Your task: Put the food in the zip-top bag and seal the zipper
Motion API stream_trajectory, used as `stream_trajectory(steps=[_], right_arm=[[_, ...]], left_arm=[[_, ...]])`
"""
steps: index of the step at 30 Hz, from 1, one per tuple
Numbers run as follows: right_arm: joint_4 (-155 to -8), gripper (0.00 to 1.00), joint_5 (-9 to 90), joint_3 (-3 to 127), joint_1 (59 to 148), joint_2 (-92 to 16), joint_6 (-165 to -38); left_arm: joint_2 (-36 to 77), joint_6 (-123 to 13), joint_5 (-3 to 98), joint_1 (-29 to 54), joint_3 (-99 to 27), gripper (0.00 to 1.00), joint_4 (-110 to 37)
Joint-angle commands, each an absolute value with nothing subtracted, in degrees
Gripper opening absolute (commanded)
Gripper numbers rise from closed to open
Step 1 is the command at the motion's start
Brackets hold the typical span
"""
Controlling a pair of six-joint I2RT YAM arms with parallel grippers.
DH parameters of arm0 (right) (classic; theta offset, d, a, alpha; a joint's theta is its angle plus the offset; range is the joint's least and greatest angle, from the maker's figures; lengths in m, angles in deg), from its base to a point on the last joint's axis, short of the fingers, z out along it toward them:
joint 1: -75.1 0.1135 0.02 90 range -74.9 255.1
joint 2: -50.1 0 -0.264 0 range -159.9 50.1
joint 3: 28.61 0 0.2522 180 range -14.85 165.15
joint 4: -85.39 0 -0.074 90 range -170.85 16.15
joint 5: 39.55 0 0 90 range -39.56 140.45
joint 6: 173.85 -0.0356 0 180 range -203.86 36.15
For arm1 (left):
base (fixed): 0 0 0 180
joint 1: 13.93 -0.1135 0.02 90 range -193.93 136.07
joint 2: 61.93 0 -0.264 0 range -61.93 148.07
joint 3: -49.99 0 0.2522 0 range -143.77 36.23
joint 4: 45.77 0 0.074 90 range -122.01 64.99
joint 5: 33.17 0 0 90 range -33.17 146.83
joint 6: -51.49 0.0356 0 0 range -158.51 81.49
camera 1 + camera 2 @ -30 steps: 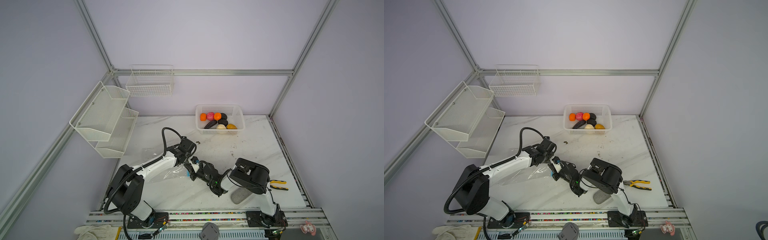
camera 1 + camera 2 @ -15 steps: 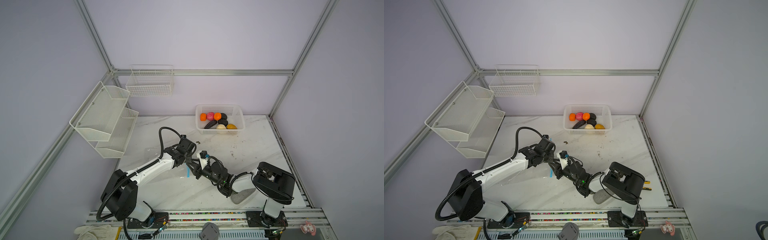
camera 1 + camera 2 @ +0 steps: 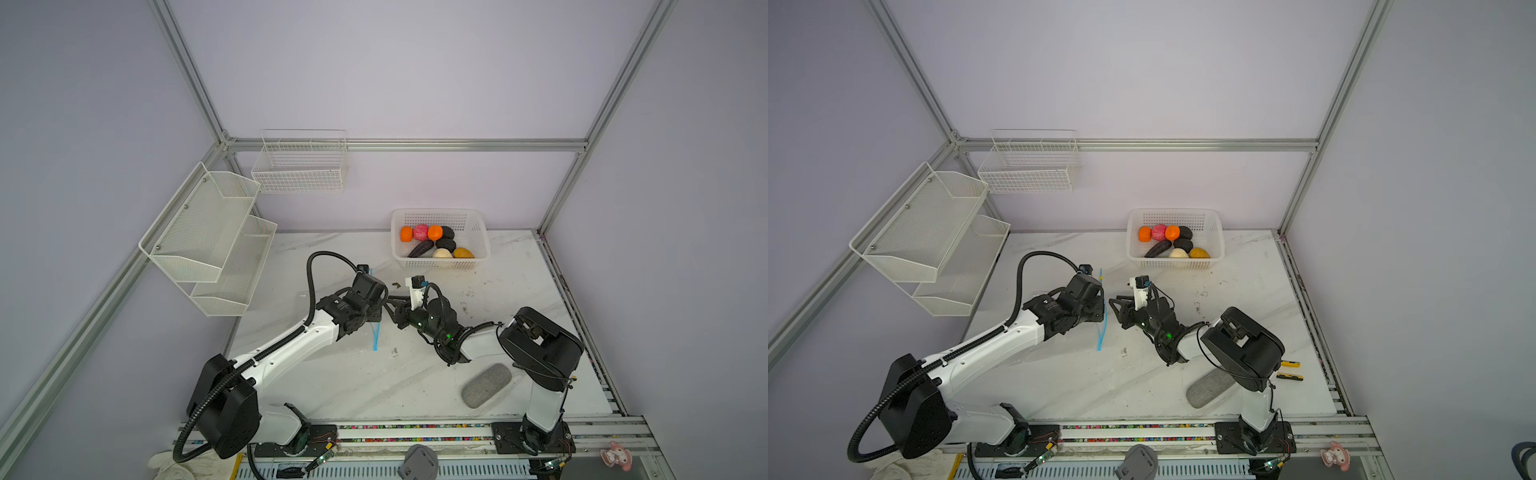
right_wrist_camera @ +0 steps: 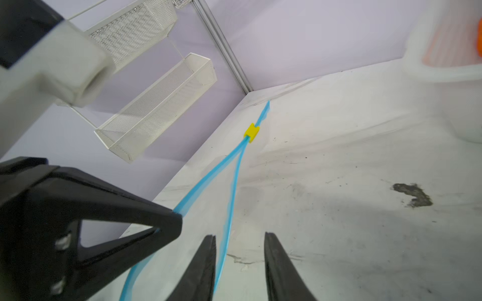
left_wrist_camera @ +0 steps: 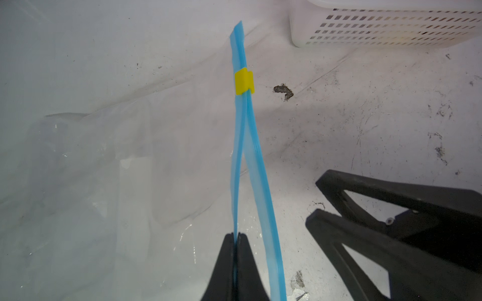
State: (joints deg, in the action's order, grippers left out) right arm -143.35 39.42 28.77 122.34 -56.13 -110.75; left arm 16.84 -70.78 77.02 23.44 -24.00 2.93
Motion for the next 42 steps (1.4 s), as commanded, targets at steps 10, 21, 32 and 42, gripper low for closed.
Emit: stream_trajectory(steps=[10, 21, 32, 42], right_arm=[[-137.7, 0.33, 32.9, 37.1, 121.2, -59.1, -113.5], [-135.3, 0.21, 30.8, 41.4, 119.2, -62.9, -112.9], [-136.0, 0.05, 28.0, 43.6, 118.7, -64.1, -113.5], [-135.3, 0.0, 27.2, 43.7, 117.7, -65.3, -114.7]], left_arm=[[14.7, -70.3, 75.7, 23.5, -26.7, 0.04, 1.6], [13.8, -70.9, 75.6, 23.5, -26.2, 0.0, 1.6], [14.4, -70.7, 75.7, 23.4, -26.4, 0.0, 1.6], [13.3, -71.5, 77.6, 22.9, -25.8, 0.0, 2.6]])
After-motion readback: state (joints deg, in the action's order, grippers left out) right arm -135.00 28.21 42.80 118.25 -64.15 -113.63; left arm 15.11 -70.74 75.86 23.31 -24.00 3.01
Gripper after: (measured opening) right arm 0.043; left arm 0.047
